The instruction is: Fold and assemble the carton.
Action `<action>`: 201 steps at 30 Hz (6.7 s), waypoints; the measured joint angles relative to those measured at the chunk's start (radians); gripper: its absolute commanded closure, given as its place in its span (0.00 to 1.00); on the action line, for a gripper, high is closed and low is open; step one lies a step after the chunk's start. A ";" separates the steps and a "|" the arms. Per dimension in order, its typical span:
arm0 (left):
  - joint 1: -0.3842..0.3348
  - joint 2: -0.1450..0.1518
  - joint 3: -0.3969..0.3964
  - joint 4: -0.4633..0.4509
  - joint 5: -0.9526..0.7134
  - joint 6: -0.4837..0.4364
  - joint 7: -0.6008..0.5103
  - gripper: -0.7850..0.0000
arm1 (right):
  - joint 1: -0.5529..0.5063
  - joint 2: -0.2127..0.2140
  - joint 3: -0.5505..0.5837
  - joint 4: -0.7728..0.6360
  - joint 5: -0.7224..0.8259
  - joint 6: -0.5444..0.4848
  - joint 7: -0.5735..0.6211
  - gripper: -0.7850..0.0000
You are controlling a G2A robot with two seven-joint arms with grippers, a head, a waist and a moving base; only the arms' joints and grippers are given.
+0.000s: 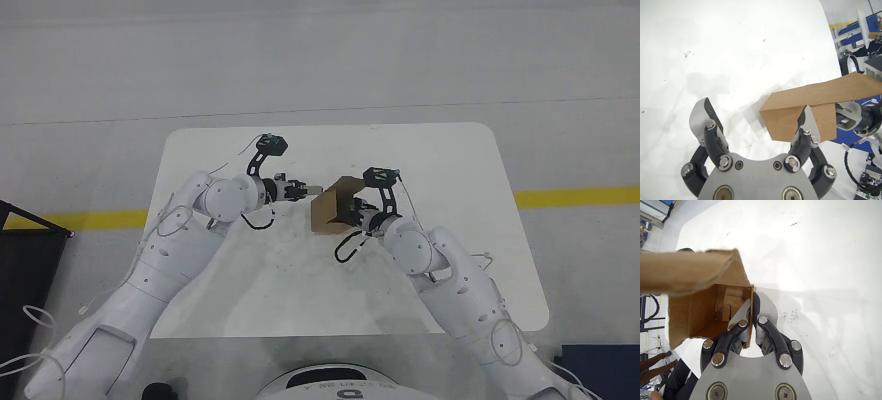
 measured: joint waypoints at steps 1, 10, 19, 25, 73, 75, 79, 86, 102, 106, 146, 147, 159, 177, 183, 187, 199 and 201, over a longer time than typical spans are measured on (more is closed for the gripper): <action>0.003 0.001 -0.008 -0.002 -0.003 -0.001 0.001 0.00 | -0.002 -0.001 -0.002 -0.005 -0.001 0.004 0.002 0.55; 0.052 0.019 -0.061 -0.053 -0.007 -0.018 -0.045 0.00 | -0.026 -0.002 0.040 -0.013 0.132 -0.066 -0.001 0.62; 0.107 0.037 -0.120 -0.117 0.009 0.004 -0.057 0.05 | -0.018 -0.001 0.070 0.022 0.304 -0.227 0.047 0.64; 0.132 0.051 -0.187 -0.126 0.002 0.023 -0.050 0.03 | 0.023 -0.006 0.045 0.082 0.341 -0.257 0.070 0.60; 0.016 0.017 0.007 -0.200 0.163 0.006 -0.213 0.00 | -0.178 0.052 0.251 -0.142 0.271 -0.298 0.009 0.26; 0.016 0.014 0.014 -0.206 0.140 0.014 -0.229 0.00 | -0.201 0.056 0.281 -0.158 0.278 -0.296 0.004 0.27; 0.009 0.014 -0.015 -0.179 0.058 0.030 -0.258 0.00 | -0.226 0.061 0.305 -0.178 0.282 -0.300 0.006 0.27; 0.011 0.035 -0.103 -0.096 0.135 0.038 -0.191 0.00 | -0.186 0.059 0.283 -0.133 0.272 -0.354 -0.032 0.30; 0.019 -0.004 0.050 -0.085 0.277 0.065 -0.087 0.00 | -0.058 0.011 0.159 0.140 0.408 -0.565 -0.429 0.54; 0.008 -0.014 0.068 -0.073 0.270 0.070 -0.085 0.00 | 0.002 0.002 0.123 0.228 0.493 -0.618 -0.356 0.54; 0.209 0.079 -0.303 -0.256 0.238 -0.153 -0.195 0.00 | 0.032 0.044 0.033 0.096 0.053 -0.605 0.057 0.62; 0.218 0.082 -0.306 -0.265 0.242 -0.168 -0.201 0.00 | 0.038 0.043 0.028 0.104 0.056 -0.605 0.062 0.62; 0.256 0.093 -0.290 -0.314 0.278 -0.246 -0.220 0.00 | 0.078 0.038 0.000 0.147 0.085 -0.598 0.068 0.57; 0.261 0.096 -0.222 -0.339 0.364 -0.266 -0.213 0.00 | 0.063 0.045 0.010 0.135 0.142 -0.609 0.047 0.56; 0.257 0.095 -0.204 -0.339 0.383 -0.255 -0.202 0.00 | 0.071 0.044 0.004 0.143 0.176 -0.615 0.059 0.56; 0.246 0.093 -0.192 -0.330 0.383 -0.245 -0.196 0.00 | 0.079 0.043 -0.007 0.149 0.191 -0.617 0.069 0.56; 0.234 0.093 -0.190 -0.318 0.378 -0.237 -0.180 0.00 | 0.100 0.039 -0.015 0.182 0.264 -0.601 0.074 0.56; 0.237 0.095 -0.199 -0.319 0.368 -0.238 -0.180 0.00 | 0.100 0.038 -0.006 0.195 0.313 -0.589 0.066 0.57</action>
